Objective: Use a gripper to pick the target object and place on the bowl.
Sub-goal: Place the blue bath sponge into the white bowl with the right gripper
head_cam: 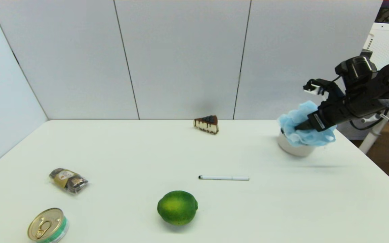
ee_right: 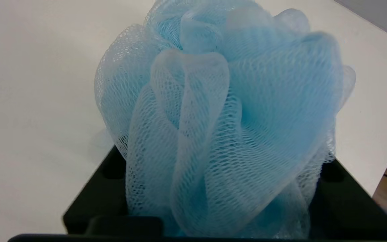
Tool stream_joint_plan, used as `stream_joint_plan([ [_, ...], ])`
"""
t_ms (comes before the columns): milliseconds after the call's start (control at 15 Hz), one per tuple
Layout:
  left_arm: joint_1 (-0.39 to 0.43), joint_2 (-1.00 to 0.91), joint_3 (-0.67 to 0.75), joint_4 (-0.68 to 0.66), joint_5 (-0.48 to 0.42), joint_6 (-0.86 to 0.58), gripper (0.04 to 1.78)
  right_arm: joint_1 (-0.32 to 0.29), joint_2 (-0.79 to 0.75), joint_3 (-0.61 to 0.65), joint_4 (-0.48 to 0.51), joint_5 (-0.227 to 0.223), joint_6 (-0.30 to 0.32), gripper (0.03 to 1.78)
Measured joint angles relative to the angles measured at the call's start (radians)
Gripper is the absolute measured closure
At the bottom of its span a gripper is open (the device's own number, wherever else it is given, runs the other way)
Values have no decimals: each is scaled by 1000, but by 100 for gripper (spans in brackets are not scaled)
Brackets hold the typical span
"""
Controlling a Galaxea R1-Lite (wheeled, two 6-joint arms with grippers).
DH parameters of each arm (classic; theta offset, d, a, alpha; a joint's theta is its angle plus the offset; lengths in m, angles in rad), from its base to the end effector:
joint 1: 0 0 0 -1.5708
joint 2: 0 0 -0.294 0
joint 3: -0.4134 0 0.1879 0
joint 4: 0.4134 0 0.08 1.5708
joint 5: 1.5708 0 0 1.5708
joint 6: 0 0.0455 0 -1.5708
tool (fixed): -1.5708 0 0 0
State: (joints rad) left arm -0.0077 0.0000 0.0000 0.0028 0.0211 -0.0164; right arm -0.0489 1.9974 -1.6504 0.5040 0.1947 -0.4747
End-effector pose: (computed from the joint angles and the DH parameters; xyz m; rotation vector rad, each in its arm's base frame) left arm 0.0036 0.0009 0.0751 -0.0164 0.0027 0.0134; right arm 0.3913 -0.0103 0.1864 -0.3418 0.7933 0.3334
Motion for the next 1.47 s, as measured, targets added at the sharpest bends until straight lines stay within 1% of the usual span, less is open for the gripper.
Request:
stream_joint_plan([
  [200,0,0,0,0,0,0,11,0,-12,-22,4,4,1,43],
  [400,0,0,0,0,0,0,11,-8,-37,-33,4,4,3,33],
  [667,0,0,0,0,0,0,11,-15,-83,-34,3,4,4,24],
  [933,0,0,0,0,0,0,11,-21,-146,-31,8,3,11,18],
  [1067,0,0,0,0,0,0,11,-22,-201,-18,14,2,17,16],
  [1200,0,0,0,0,0,0,11,-20,-280,15,16,2,40,15],
  [1333,0,0,0,0,0,0,11,-16,-384,81,16,2,81,14],
  [1467,0,0,0,0,0,0,11,-11,-520,182,13,1,123,13],
])
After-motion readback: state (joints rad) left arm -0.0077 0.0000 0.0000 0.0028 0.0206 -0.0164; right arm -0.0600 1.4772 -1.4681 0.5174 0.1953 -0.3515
